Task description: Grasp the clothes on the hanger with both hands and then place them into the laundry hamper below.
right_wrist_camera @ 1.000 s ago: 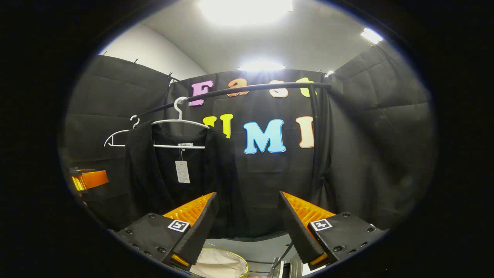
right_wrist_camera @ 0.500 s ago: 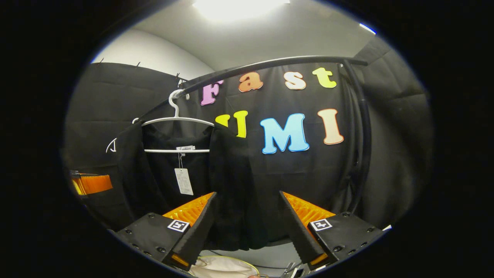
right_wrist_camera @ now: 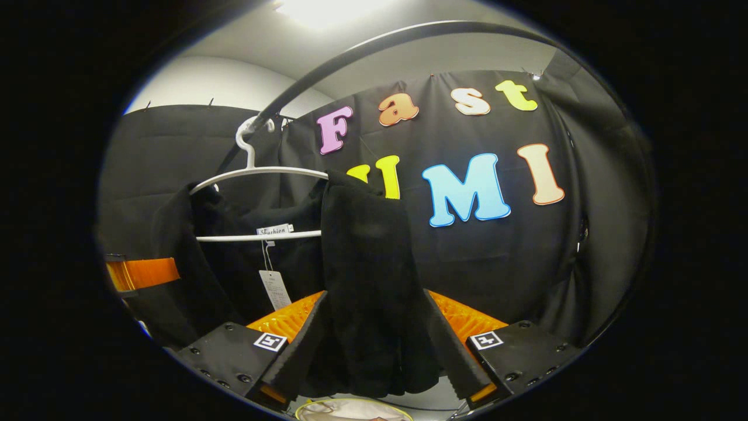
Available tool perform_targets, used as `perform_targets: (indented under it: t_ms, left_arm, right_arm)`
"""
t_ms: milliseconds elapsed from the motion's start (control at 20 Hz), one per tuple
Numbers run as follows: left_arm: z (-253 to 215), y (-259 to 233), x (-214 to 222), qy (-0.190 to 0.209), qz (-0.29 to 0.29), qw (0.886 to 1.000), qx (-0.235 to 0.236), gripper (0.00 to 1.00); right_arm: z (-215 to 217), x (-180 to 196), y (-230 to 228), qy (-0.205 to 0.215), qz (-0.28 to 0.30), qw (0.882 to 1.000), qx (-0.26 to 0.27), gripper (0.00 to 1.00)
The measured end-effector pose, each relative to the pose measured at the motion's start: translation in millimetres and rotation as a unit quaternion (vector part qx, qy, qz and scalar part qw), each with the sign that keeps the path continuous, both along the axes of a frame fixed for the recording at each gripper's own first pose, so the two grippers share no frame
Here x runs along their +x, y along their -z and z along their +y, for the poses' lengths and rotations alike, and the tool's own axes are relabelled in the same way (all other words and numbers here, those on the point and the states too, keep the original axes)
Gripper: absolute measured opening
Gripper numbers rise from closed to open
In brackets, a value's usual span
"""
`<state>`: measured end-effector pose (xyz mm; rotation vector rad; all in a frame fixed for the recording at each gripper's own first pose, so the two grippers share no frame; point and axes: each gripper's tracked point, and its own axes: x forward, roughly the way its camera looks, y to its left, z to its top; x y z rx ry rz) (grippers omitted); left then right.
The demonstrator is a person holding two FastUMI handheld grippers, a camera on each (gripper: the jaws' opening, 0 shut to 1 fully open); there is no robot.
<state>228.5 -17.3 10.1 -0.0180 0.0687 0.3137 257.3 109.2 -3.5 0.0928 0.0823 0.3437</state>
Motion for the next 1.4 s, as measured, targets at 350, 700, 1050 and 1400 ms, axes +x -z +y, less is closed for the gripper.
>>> perform_targets:
  t_ms: [350, 700, 1050, 1400]
  left_arm:
    - [18.1, 6.9, 45.2, -0.058, -0.004, 0.998, -0.016, 0.95]
    - [38.7, 0.3, 64.7, -0.076, -0.001, 0.997, -0.008, 0.73]
    - [35.4, -4.5, 49.0, -0.043, 0.003, 0.999, -0.009, 0.07]
    - [30.3, -1.8, 43.8, -0.009, -0.004, 0.999, -0.030, 0.05]
  right_arm:
    - [30.6, 20.5, -5.2, -0.042, 0.008, 0.998, 0.036, 0.98]
    - [42.3, 34.9, -7.3, -0.050, 0.010, 0.998, 0.039, 0.93]
    - [47.8, 48.8, -7.4, -0.050, 0.001, 0.998, 0.035, 0.98]
    - [55.8, 57.7, -9.0, -0.040, 0.005, 0.999, 0.032, 0.98]
